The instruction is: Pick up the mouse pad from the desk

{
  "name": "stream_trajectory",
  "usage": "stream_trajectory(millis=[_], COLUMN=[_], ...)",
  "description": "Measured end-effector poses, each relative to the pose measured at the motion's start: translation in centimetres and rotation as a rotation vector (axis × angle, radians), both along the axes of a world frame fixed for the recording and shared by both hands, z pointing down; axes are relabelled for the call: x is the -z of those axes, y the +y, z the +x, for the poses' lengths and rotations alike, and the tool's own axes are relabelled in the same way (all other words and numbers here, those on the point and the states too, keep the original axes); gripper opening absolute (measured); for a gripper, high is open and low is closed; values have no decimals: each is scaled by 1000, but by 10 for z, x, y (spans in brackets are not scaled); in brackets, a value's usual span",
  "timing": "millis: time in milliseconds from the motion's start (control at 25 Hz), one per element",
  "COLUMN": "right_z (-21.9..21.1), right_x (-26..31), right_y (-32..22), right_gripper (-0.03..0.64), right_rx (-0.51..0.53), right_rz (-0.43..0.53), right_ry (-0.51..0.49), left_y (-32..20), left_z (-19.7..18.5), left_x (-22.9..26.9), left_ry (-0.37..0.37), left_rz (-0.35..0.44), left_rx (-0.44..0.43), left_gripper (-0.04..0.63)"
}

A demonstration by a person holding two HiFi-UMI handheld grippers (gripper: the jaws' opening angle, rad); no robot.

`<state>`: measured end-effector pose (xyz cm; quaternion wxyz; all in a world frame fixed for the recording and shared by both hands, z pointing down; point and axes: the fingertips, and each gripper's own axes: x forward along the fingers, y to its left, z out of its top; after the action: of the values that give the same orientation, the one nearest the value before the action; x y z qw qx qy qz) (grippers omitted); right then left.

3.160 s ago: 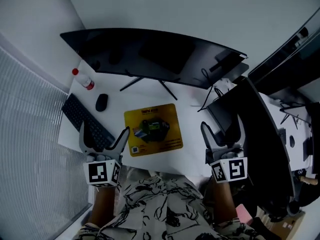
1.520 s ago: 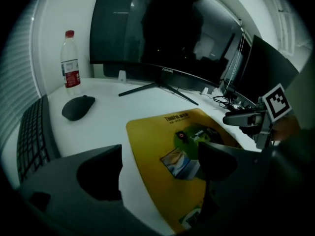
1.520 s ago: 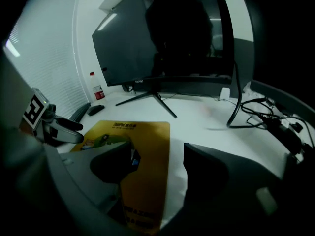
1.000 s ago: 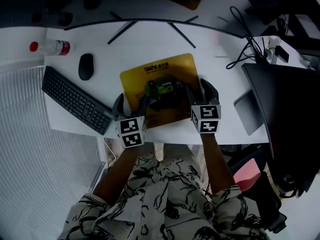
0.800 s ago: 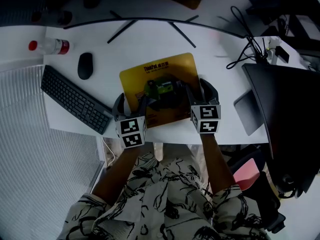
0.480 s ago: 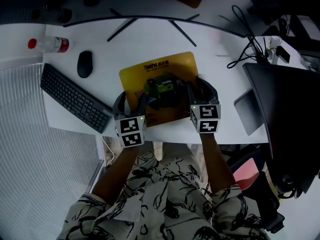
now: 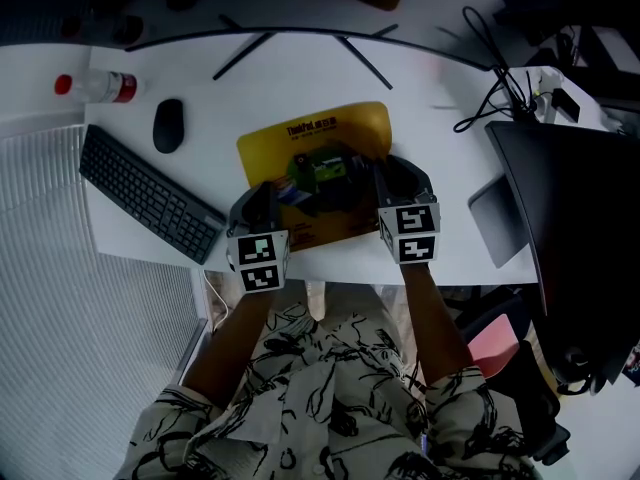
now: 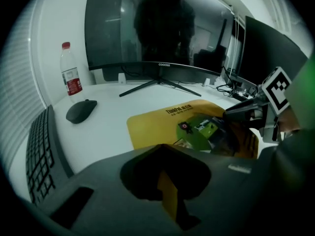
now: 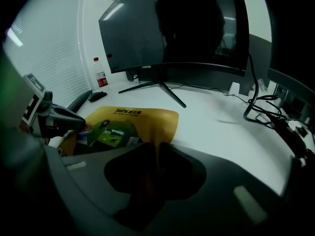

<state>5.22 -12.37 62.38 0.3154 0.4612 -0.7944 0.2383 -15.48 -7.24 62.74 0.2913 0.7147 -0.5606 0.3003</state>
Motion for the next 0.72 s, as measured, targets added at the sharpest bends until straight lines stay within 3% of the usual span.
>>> stream_trajectory(millis=[80,160,240,280,720], right_z=[1,1,1,1,1], right_x=[0,0,-1,-1,-1], right_y=[0,0,0,0,0], right_gripper=[92,95,97,97,97], right_rx=[0,-2,-1,1,2], right_rz=[3,4,3,3,-4], right_ry=[4,0,-4,-5,-11], left_y=[-1,-1,-1,0,-2], left_z=[0,-4,-12,-15,-14], left_x=[2,2,2,1,-1], left_ry=[-4,-24,-49,-44,32], left_rz=[8,10,5,1,-21], left_rx=[19,54,88,99,165], left_gripper=[6,48,194,232,197])
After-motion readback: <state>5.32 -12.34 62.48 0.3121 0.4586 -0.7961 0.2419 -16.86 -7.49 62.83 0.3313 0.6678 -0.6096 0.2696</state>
